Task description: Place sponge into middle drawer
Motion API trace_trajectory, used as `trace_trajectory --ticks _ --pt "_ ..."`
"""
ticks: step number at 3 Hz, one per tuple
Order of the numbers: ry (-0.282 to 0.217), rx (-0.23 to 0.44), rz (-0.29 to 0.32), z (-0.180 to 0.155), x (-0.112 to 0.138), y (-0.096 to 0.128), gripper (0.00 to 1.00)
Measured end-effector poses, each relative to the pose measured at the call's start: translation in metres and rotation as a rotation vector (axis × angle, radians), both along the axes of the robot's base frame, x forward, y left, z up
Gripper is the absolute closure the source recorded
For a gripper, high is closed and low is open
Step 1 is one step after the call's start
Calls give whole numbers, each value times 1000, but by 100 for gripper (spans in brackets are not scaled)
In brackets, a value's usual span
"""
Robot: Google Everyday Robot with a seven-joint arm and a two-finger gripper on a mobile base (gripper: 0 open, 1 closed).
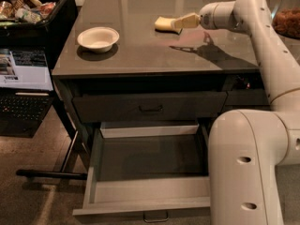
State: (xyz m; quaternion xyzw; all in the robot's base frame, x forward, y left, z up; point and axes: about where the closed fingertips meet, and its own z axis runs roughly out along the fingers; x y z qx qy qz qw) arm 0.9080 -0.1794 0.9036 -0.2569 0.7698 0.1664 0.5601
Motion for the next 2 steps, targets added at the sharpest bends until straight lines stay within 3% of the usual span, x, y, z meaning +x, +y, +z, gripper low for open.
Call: trace_trajectory --ticks 2 --pt "16 -3 20 -21 12 19 0"
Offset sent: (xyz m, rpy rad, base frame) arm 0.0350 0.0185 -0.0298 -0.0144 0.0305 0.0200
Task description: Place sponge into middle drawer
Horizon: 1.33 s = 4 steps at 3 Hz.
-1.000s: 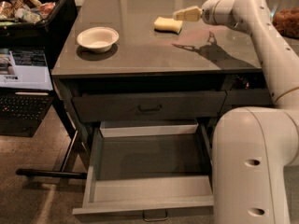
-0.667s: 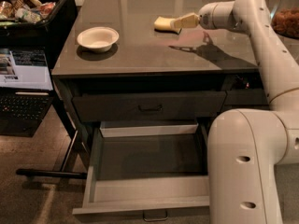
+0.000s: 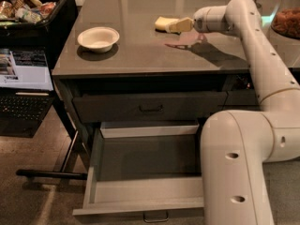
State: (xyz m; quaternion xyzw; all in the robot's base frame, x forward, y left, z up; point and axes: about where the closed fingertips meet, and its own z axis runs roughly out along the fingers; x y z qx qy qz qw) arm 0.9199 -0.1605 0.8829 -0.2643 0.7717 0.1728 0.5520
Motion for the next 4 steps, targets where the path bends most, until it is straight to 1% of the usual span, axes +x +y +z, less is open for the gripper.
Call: trace_trajectory --ticks 1,2,4 --pt "8 -11 3 -11 8 11 0" --pt "16 -28 -5 -18 15 19 0" --pt "47 -60 -31 -33 26 30 0"
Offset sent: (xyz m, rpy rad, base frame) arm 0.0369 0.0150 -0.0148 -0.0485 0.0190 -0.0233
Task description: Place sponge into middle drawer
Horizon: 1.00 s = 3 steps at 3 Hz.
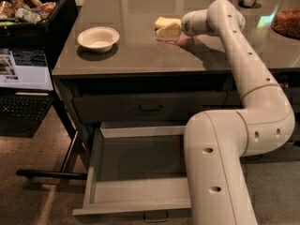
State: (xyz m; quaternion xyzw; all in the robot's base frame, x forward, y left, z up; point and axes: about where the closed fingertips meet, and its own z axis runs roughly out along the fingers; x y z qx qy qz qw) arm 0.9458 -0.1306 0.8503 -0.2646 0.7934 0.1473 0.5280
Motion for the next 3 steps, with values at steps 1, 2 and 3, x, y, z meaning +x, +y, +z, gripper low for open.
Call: trace_trajectory --ticks 1,2,3 --pt "8 -3 -6 -4 4 5 0" --pt "11 -2 3 -7 5 12 18" --pt "4 4 5 -7 7 14 42"
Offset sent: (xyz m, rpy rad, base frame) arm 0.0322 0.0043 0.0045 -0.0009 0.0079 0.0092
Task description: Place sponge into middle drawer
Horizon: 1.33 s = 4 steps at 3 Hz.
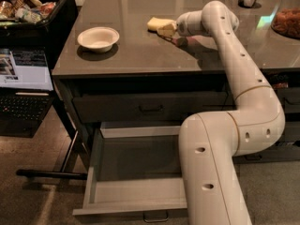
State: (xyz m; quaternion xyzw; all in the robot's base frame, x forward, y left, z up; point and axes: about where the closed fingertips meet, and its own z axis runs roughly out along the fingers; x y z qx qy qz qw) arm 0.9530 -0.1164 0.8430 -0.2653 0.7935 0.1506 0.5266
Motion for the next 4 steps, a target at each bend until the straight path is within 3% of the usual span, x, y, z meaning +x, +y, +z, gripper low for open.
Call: trace_trajectory --ticks 2,3,4 --pt "-51 9 12 13 0 -4 89" --pt "-84 19 59 29 -13 -16 100" --pt "-83 18 131 39 -39 -28 100"
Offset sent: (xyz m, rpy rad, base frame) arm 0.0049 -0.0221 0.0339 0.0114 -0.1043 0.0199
